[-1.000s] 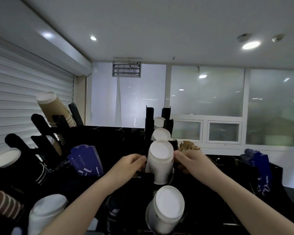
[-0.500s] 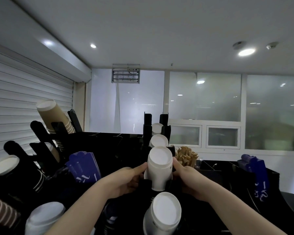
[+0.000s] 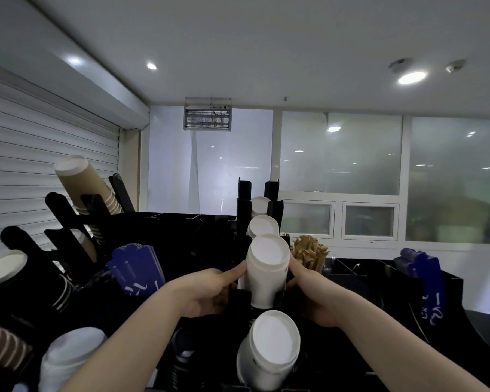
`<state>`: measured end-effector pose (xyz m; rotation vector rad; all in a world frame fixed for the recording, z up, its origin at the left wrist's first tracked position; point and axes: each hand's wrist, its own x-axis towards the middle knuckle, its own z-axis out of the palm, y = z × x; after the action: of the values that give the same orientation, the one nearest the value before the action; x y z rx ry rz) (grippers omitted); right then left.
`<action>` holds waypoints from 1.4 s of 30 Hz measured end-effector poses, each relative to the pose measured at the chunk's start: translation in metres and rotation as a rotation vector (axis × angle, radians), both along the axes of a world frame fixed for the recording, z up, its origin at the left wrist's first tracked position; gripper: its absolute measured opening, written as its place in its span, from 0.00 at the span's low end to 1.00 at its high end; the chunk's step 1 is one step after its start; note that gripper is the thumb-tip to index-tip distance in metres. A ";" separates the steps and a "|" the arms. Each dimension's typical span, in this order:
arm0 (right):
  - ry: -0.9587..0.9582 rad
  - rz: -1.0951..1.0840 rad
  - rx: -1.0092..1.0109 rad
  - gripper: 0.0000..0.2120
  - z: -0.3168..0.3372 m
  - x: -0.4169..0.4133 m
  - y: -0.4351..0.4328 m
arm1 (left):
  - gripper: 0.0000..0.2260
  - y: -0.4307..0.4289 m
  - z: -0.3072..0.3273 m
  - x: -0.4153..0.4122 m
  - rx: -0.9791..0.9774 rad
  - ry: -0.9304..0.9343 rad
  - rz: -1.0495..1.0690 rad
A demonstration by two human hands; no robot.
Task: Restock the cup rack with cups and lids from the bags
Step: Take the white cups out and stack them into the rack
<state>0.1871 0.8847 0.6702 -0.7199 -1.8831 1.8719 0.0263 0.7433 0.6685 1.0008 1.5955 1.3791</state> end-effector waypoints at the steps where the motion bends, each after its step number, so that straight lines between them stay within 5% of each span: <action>1: 0.007 0.000 -0.009 0.31 0.000 0.000 -0.001 | 0.24 0.000 -0.001 0.000 0.001 0.001 -0.004; 7: -0.011 -0.008 -0.035 0.31 -0.001 0.004 0.002 | 0.22 0.000 0.000 -0.001 -0.001 0.030 -0.004; 18: -0.098 -0.019 0.018 0.36 0.019 0.018 -0.015 | 0.36 -0.007 0.020 0.019 -0.059 0.129 -0.008; 27: 0.166 -0.198 0.154 0.26 0.075 0.039 -0.052 | 0.35 -0.044 0.072 0.046 0.096 0.261 0.027; 37: 0.626 -0.262 0.448 0.09 0.128 0.074 -0.095 | 0.21 -0.063 0.101 0.078 0.565 -0.128 0.063; 42: 0.729 -0.155 0.743 0.30 0.132 0.086 -0.101 | 0.15 -0.064 0.104 0.074 0.666 -0.220 0.130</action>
<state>0.2734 0.7835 0.8017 0.0693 -1.7363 0.9830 0.1003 0.6788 0.7730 1.0739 1.0619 2.1030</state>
